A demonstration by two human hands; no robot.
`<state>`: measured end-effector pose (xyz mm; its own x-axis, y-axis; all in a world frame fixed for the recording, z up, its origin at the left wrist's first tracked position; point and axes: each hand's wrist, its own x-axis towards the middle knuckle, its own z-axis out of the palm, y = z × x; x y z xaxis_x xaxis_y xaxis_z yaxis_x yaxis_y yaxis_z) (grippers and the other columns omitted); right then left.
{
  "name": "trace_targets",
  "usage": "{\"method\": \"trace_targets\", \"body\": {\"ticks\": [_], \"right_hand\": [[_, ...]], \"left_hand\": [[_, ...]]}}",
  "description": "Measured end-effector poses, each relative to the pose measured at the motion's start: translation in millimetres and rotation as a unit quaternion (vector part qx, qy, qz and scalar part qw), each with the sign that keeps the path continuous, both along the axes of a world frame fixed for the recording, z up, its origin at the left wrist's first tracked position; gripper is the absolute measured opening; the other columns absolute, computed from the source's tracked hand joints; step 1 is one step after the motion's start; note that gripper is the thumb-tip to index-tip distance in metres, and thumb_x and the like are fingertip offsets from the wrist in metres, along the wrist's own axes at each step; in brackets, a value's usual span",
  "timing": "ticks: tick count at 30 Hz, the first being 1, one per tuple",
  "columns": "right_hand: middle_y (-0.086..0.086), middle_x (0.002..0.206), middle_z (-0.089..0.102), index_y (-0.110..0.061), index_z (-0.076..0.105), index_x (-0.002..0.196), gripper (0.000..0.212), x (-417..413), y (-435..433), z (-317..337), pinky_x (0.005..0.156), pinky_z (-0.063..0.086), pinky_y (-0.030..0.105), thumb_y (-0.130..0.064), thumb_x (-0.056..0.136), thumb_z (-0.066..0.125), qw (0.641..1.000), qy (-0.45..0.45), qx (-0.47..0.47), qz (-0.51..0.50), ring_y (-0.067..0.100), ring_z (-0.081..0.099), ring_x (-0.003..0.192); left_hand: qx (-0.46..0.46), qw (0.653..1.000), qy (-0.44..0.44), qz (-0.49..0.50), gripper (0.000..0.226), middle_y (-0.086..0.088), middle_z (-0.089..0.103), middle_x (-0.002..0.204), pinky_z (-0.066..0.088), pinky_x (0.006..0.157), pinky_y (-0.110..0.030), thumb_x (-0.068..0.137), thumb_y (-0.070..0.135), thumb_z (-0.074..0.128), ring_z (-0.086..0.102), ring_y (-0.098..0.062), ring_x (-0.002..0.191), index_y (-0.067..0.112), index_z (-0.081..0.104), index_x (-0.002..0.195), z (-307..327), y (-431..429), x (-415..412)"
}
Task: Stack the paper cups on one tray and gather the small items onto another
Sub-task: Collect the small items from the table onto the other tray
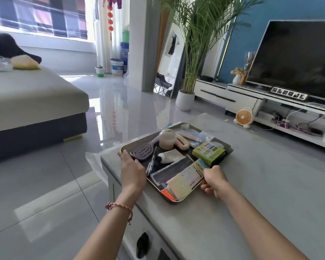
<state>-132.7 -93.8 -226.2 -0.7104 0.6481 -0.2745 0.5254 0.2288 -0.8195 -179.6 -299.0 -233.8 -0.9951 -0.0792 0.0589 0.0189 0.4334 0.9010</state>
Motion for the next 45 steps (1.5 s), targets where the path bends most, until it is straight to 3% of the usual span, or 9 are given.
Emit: {"method": "trace_targets", "body": {"ticks": [4,7,9,16,21,25,34,42,45], "right_hand": [[0.019,0.088,0.061,0.003,0.054,0.117,0.035,-17.8,-13.3,-1.2,0.028,0.031,0.011,-0.005,0.091,0.032,0.999,0.019,-0.012,-0.028,0.017,0.050,0.042],[0.019,0.091,0.061,0.002,0.055,0.118,0.037,-28.7,-20.0,0.1,0.028,0.032,0.010,-0.004,0.091,0.031,0.999,0.025,-0.009,-0.034,0.017,0.052,0.045],[0.018,0.088,0.061,0.002,0.055,0.118,0.037,-31.9,-22.6,0.4,0.028,0.032,0.010,-0.005,0.090,0.032,0.999,0.021,-0.003,-0.033,0.017,0.052,0.045],[0.012,0.067,0.057,0.004,0.059,0.114,0.034,-28.3,-25.6,1.3,0.028,0.032,0.010,-0.008,0.093,0.034,1.000,0.025,-0.013,-0.009,0.016,0.049,0.042],[0.012,0.060,0.056,0.005,0.059,0.110,0.033,-25.1,-45.7,-1.8,0.029,0.032,0.011,-0.008,0.093,0.034,0.999,0.028,-0.022,0.021,0.009,0.044,0.027],[0.012,0.060,0.056,0.005,0.059,0.109,0.033,-21.9,-55.0,-0.6,0.028,0.032,0.012,-0.008,0.093,0.034,0.999,0.027,-0.026,0.033,0.011,0.045,0.031],[0.013,0.056,0.053,0.001,0.058,0.094,0.025,-16.2,-62.0,3.5,0.029,0.030,0.010,-0.004,0.092,0.033,0.998,0.022,-0.037,0.037,0.013,0.042,0.031],[0.014,0.057,0.054,0.008,0.057,0.112,0.034,-22.7,-59.7,0.2,0.028,0.031,0.010,-0.003,0.090,0.033,0.999,0.002,-0.018,0.034,0.007,0.040,0.018],[0.014,0.057,0.054,0.008,0.056,0.114,0.034,-22.0,-60.7,0.0,0.027,0.030,0.010,-0.005,0.091,0.034,0.999,0.007,-0.014,0.031,0.008,0.040,0.020]], "left_hand": [[0.010,1.000,-0.005,-0.006,0.057,-0.011,0.008,0.157,0.013,0.116,-0.028,0.094,0.003,0.028,0.013,-0.022,0.145,0.006,0.010,0.148,-0.7,1.8,-2.9],[0.000,1.000,0.000,-0.013,0.056,-0.009,0.005,0.158,0.008,0.115,-0.023,0.096,0.005,0.028,0.007,-0.017,0.146,0.005,0.007,0.148,-3.1,2.0,-6.2],[-0.007,1.000,0.003,-0.011,0.056,-0.009,0.004,0.158,0.003,0.116,-0.023,0.096,0.005,0.028,0.003,-0.016,0.146,0.004,0.008,0.147,-5.1,2.0,-8.8],[-0.073,0.996,-0.028,0.041,0.059,-0.002,0.003,0.159,-0.006,0.116,-0.047,0.094,0.008,0.033,-0.001,-0.020,0.146,0.013,0.010,0.148,-2.8,1.9,-7.8],[-0.009,0.997,-0.009,0.078,0.059,-0.008,0.008,0.158,0.003,0.120,-0.039,0.093,0.001,0.034,0.004,-0.022,0.146,0.008,0.013,0.147,-1.6,-13.7,6.3],[0.034,0.996,0.001,0.077,0.057,-0.009,0.010,0.157,0.008,0.120,-0.034,0.093,0.001,0.034,0.007,-0.020,0.146,0.007,0.015,0.147,-1.8,-22.9,12.9],[0.027,0.998,0.000,0.064,0.056,-0.008,0.006,0.158,0.020,0.115,-0.031,0.094,0.001,0.032,0.009,-0.019,0.146,0.007,0.014,0.146,3.1,-31.8,22.2],[0.038,0.997,0.002,0.064,0.056,-0.009,0.005,0.158,0.025,0.115,-0.035,0.094,-0.001,0.033,0.011,-0.020,0.145,0.008,0.015,0.146,6.5,-29.6,26.9],[0.035,0.997,-0.003,0.071,0.054,-0.010,0.016,0.156,0.039,0.106,-0.041,0.093,-0.001,0.036,0.033,-0.027,0.137,0.010,0.021,0.144,6.2,-28.1,26.3]]}}
